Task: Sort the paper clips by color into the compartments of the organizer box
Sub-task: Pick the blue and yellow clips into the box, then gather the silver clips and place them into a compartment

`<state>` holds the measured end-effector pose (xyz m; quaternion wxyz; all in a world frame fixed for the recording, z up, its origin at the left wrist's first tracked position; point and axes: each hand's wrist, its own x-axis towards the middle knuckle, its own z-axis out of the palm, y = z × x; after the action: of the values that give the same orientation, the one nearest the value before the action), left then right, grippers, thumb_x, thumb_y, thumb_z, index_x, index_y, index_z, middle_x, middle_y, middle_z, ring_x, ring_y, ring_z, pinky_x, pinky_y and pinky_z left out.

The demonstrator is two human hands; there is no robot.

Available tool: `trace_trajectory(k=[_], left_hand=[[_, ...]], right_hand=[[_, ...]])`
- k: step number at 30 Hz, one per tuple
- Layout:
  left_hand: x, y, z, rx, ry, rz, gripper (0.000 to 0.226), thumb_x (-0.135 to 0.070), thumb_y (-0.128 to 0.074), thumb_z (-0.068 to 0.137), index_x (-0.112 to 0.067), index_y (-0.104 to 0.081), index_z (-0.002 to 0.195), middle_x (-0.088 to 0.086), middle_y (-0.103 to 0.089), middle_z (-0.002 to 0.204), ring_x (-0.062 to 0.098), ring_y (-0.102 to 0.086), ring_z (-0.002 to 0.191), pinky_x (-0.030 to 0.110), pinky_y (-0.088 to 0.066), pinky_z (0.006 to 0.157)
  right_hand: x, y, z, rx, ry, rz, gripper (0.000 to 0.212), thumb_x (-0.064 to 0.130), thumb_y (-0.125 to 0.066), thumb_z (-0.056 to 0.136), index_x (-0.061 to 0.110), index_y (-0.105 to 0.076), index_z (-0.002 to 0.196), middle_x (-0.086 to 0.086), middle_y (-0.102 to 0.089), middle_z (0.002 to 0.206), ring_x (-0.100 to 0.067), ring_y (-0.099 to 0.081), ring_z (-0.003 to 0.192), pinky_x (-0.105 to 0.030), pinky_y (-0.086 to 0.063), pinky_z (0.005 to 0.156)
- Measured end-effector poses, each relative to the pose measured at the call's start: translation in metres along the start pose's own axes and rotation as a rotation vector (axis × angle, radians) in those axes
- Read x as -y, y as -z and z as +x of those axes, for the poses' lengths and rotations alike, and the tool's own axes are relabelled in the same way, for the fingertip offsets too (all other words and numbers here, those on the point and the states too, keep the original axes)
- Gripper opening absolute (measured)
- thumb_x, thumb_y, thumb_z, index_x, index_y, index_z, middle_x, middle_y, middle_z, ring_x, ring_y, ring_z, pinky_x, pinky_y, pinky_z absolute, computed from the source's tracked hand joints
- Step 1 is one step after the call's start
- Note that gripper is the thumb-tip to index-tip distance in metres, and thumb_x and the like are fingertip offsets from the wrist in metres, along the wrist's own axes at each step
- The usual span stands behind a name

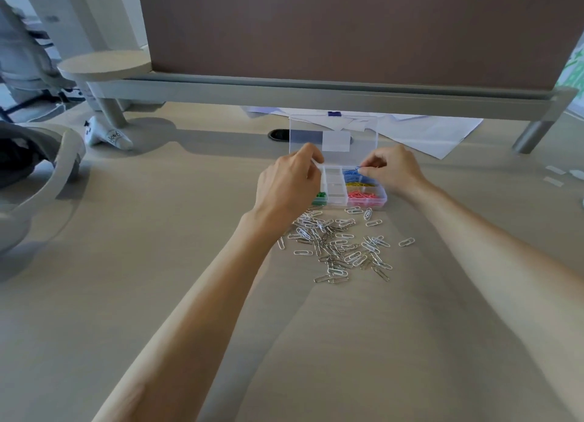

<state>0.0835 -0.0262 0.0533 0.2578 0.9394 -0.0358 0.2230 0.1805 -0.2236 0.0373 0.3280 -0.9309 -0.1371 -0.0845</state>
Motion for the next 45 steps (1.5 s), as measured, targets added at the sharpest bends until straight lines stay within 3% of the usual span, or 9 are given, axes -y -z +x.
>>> trace_trajectory(k=[10, 17, 21, 26, 29, 31, 33, 38, 45], left_hand=[[0.002, -0.004, -0.002, 0.135, -0.018, 0.03, 0.023, -0.016, -0.043, 0.094, -0.023, -0.055, 0.113, -0.007, -0.064, 0.105, 0.021, -0.056, 0.082, 0.029, -0.041, 0.065], [0.016, 0.016, -0.008, 0.232, -0.04, 0.12, 0.028, -0.017, -0.04, 0.097, -0.026, -0.062, 0.113, -0.005, -0.065, 0.113, 0.019, -0.06, 0.09, 0.03, -0.045, 0.068], [0.03, 0.018, -0.033, 0.18, -0.072, 0.145, 0.028, -0.021, -0.041, 0.099, -0.028, -0.066, 0.111, -0.011, -0.065, 0.114, 0.018, -0.062, 0.09, 0.03, -0.047, 0.067], [0.057, 0.011, -0.074, 0.017, -0.068, 0.091, 0.022, -0.024, -0.045, 0.099, -0.032, -0.064, 0.107, -0.019, -0.064, 0.106, 0.014, -0.058, 0.077, 0.029, -0.045, 0.062], [0.064, 0.016, -0.082, -0.043, 0.018, 0.044, 0.022, -0.023, -0.046, 0.098, -0.034, -0.064, 0.105, -0.021, -0.061, 0.096, 0.006, -0.045, 0.068, 0.027, -0.04, 0.061], [0.065, 0.019, -0.083, -0.012, 0.03, 0.033, 0.021, -0.024, -0.048, 0.097, -0.037, -0.064, 0.104, -0.023, -0.057, 0.092, 0.005, -0.043, 0.067, 0.026, -0.038, 0.061], [0.066, 0.022, -0.083, 0.066, -0.012, 0.028, 0.02, -0.026, -0.051, 0.096, -0.04, -0.065, 0.103, -0.026, -0.057, 0.096, 0.002, -0.046, 0.072, 0.025, -0.041, 0.063], [0.072, 0.028, -0.08, 0.224, -0.075, -0.002, 0.019, -0.029, -0.06, 0.092, -0.044, -0.068, 0.1, -0.029, -0.057, 0.104, -0.009, -0.05, 0.082, 0.011, -0.037, 0.068], [0.075, 0.027, -0.08, 0.204, -0.199, 0.037, 0.006, -0.031, -0.066, 0.088, -0.036, -0.068, 0.09, -0.022, -0.06, 0.097, -0.004, -0.053, 0.091, 0.03, -0.05, 0.07]], right_hand=[[0.001, -0.001, 0.0, -0.049, -0.027, -0.101, 0.017, 0.02, -0.062, 0.092, 0.013, -0.074, 0.101, -0.003, -0.073, 0.102, -0.013, -0.06, 0.088, -0.028, -0.046, 0.079], [0.004, 0.009, -0.063, -0.12, 0.098, -0.048, 0.012, 0.016, -0.064, 0.089, 0.018, -0.074, 0.095, 0.004, -0.063, 0.089, 0.0, -0.048, 0.065, -0.024, -0.037, 0.068], [-0.006, 0.0, -0.089, -0.036, 0.155, -0.104, 0.014, 0.02, -0.061, 0.091, 0.022, -0.073, 0.099, 0.007, -0.061, 0.091, -0.005, -0.048, 0.073, -0.025, -0.037, 0.07], [-0.01, -0.005, -0.09, 0.116, 0.174, -0.145, 0.026, 0.015, -0.053, 0.097, 0.019, -0.068, 0.118, -0.003, -0.059, 0.107, -0.02, -0.052, 0.105, -0.031, -0.043, 0.086], [-0.007, 0.004, -0.084, 0.202, 0.112, -0.119, 0.027, 0.011, -0.053, 0.096, 0.016, -0.068, 0.118, -0.003, -0.062, 0.106, -0.017, -0.058, 0.094, -0.021, -0.04, 0.077], [-0.005, 0.012, -0.081, 0.232, 0.091, -0.103, 0.027, 0.007, -0.055, 0.095, 0.017, -0.069, 0.116, 0.007, -0.062, 0.091, -0.003, -0.053, 0.074, -0.007, -0.035, 0.061], [-0.004, 0.018, -0.079, 0.241, 0.097, -0.106, 0.031, 0.003, -0.057, 0.093, 0.019, -0.069, 0.116, 0.016, -0.054, 0.083, 0.0, -0.049, 0.07, -0.004, -0.035, 0.06], [-0.004, 0.02, -0.08, 0.288, 0.178, -0.308, 0.029, 0.018, -0.066, 0.089, 0.03, -0.068, 0.116, 0.007, -0.05, 0.097, -0.013, -0.042, 0.102, -0.032, -0.039, 0.09], [0.0, 0.02, -0.083, 0.251, 0.209, -0.31, 0.001, 0.028, -0.068, 0.087, 0.029, -0.068, 0.087, 0.008, -0.058, 0.093, -0.011, -0.049, 0.093, -0.029, -0.039, 0.077]])
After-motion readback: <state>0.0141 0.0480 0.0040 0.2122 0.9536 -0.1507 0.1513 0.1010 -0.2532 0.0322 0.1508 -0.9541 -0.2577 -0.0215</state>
